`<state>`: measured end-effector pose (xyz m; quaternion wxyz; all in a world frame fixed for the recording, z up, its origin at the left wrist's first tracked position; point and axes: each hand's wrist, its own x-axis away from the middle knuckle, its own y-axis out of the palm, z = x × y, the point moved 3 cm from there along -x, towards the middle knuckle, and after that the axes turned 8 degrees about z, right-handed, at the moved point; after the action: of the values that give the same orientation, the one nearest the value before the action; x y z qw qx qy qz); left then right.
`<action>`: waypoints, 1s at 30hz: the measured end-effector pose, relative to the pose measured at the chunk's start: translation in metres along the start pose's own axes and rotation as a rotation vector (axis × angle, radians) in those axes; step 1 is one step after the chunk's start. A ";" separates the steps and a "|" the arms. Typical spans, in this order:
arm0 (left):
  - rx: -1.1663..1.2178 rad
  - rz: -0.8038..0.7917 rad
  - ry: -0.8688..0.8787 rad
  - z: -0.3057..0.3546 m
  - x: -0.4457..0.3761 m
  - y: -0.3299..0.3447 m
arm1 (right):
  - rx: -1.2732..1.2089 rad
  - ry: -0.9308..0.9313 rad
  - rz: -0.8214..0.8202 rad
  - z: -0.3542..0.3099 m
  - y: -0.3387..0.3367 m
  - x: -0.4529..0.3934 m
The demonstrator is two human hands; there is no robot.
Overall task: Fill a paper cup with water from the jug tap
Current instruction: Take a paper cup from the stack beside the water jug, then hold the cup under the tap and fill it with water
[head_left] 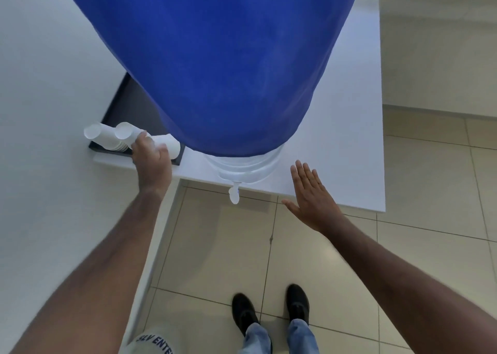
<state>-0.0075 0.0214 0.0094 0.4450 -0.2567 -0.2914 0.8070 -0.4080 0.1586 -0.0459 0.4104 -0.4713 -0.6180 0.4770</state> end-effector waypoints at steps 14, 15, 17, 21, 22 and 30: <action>0.768 -0.019 -1.040 -0.036 0.219 0.045 | -0.379 -0.024 0.100 -0.053 0.038 0.023; 0.796 -0.046 -1.076 -0.034 0.225 0.051 | -0.447 -0.022 0.064 -0.058 0.045 0.025; 0.855 -0.114 -1.114 -0.031 0.235 0.063 | -0.555 -0.003 -0.016 -0.068 0.055 0.026; 0.912 -0.178 -1.133 -0.029 0.250 0.083 | -0.669 0.020 -0.115 -0.083 0.070 0.026; 0.918 -0.181 -1.134 -0.029 0.253 0.088 | -0.691 0.028 -0.123 -0.085 0.075 0.025; 0.996 -0.247 -1.135 -0.036 0.264 0.119 | -0.865 0.146 -0.088 -0.089 0.096 0.013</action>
<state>-0.1756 0.2073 -0.1394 0.3774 0.4628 -0.1036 0.7954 -0.3074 0.1992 -0.1204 0.2378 -0.6056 -0.7496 0.1218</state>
